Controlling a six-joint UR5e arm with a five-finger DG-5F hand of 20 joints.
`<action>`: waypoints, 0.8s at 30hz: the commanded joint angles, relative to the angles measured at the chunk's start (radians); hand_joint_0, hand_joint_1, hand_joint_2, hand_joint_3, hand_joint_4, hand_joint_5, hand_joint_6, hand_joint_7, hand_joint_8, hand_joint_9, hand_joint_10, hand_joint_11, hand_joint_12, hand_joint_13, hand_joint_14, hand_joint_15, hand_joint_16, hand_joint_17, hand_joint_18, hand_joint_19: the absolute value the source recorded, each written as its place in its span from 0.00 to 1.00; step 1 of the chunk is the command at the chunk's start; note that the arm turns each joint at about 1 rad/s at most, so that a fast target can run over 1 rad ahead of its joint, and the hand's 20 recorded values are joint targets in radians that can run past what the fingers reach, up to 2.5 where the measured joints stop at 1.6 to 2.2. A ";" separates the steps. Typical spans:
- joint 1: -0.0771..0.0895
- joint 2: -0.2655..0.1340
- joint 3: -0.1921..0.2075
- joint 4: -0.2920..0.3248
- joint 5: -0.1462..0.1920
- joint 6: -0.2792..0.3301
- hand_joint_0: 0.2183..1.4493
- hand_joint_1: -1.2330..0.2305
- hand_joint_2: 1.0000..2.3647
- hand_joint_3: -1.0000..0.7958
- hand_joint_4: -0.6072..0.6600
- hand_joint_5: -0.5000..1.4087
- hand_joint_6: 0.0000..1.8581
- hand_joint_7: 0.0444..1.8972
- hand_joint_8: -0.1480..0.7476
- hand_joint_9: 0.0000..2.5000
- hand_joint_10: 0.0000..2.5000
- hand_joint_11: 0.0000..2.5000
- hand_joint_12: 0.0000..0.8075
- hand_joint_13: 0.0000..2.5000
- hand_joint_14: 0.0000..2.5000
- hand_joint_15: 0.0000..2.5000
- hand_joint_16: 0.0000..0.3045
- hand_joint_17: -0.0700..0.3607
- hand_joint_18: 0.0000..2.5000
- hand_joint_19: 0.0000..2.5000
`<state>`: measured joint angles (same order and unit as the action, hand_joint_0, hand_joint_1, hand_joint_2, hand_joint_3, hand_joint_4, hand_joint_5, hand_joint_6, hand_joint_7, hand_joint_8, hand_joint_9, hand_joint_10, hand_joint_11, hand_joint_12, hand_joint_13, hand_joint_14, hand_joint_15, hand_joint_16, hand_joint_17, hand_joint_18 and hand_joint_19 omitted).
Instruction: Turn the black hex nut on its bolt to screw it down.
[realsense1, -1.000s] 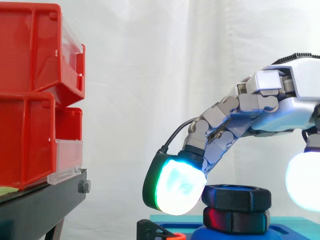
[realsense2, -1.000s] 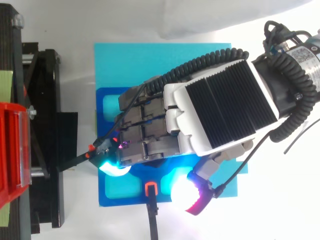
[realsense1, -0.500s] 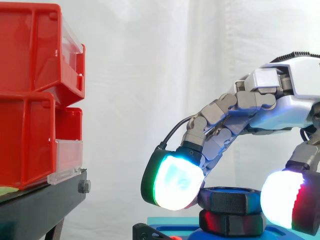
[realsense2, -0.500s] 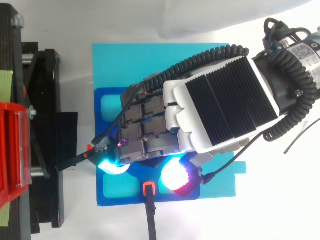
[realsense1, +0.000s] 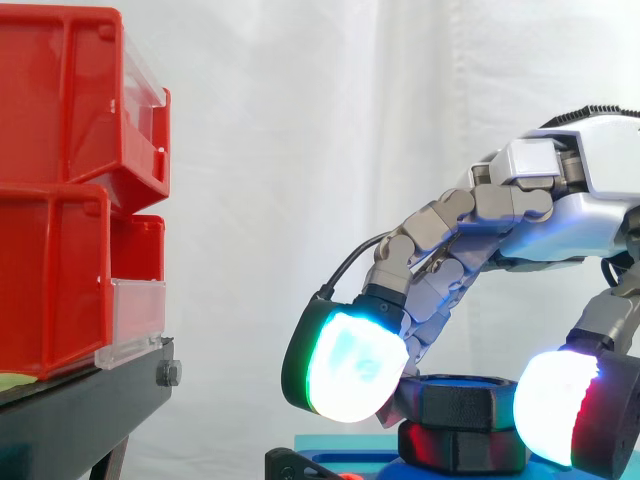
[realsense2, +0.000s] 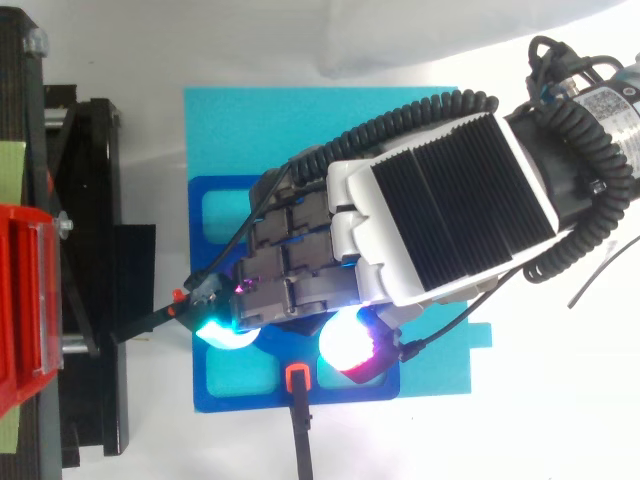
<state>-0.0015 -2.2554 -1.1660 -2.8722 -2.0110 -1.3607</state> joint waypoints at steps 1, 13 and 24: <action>0.000 0.000 0.000 0.002 0.000 0.000 0.34 0.27 0.01 0.34 0.65 0.14 0.45 0.29 0.49 0.30 0.00 0.26 0.39 0.34 0.00 0.15 0.12 0.35 0.30 0.18; -0.003 -0.021 -0.001 0.013 0.000 0.000 0.35 0.27 0.01 0.36 0.65 0.14 0.45 0.29 0.49 0.31 0.01 0.26 0.39 0.35 0.01 0.15 0.12 0.35 0.30 0.18; -0.003 -0.021 0.000 0.017 -0.003 0.000 0.34 0.30 0.01 0.36 0.66 0.15 0.46 0.29 0.49 0.31 0.00 0.26 0.38 0.34 0.00 0.15 0.12 0.35 0.30 0.19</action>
<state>-0.0043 -2.2759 -1.1665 -2.8561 -2.0134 -1.3607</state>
